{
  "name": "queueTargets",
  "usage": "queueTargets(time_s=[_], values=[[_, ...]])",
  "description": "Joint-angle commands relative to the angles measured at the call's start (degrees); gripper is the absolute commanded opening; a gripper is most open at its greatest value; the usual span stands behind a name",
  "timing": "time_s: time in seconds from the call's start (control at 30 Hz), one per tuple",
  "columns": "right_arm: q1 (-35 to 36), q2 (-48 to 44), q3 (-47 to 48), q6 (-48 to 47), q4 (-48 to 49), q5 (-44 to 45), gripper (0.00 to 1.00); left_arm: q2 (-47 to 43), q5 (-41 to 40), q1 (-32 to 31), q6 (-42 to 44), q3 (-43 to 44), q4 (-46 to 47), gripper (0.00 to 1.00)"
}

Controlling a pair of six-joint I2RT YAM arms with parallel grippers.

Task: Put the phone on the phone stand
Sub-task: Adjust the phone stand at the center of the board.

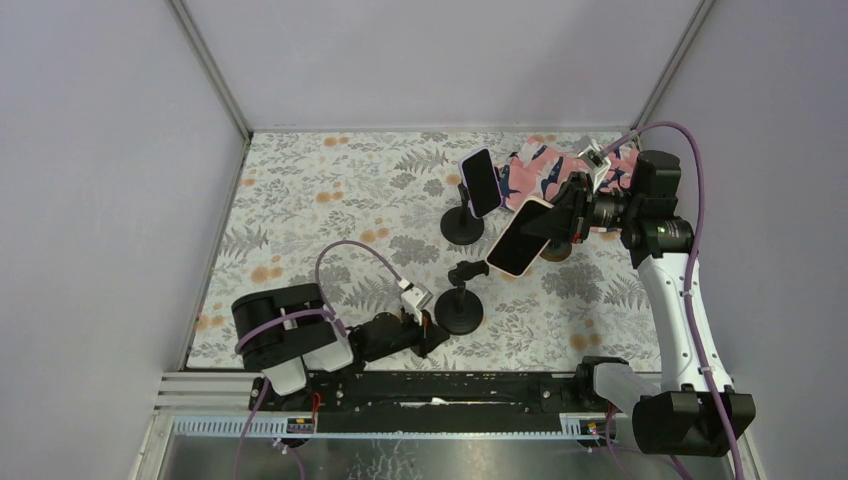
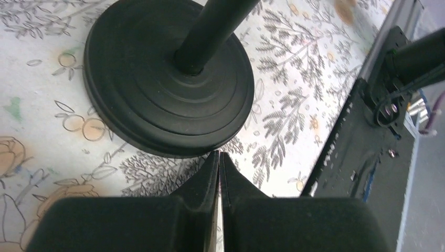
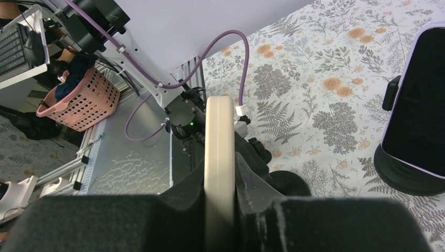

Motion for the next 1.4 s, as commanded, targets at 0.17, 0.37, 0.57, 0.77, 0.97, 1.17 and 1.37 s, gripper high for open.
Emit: queueTargets(time_s=[0.17, 0.37, 0.57, 0.77, 0.97, 1.17, 1.37], values=[[-0.5, -0.5, 0.4, 0.8, 2.0, -2.6, 0.0, 4.4, -8.6, 3.3, 0.6, 6.5, -7.1, 0.08], [-0.5, -1.3, 1.1, -4.2, -3.0, -0.8, 0.0, 1.8, -6.1, 5.7, 3.1, 6.7, -7.2, 0.09], [-0.5, -2.1, 2.7, -14.9, -11.4, 0.9, 0.0, -20.0, -8.8, 5.7, 9.5, 0.1, -15.8, 0.12], [-0.4, -2.0, 3.0, -16.8, -12.0, -1.1, 0.0, -47.5, -10.9, 5.9, 15.7, 5.5, -44.5, 0.27], [0.3, -0.7, 5.1, -17.0, -12.0, -1.9, 0.0, -59.3, -11.2, 6.1, 15.0, 7.5, -48.9, 0.72], [5.7, 1.0, 6.6, -18.6, -12.7, 0.6, 0.0, -61.6, -12.3, 6.1, 7.4, 11.6, -52.1, 0.99], [9.0, 3.9, 10.7, -24.3, -17.6, 3.0, 0.0, -64.2, -10.7, 6.2, 1.6, 11.3, -50.2, 0.99]])
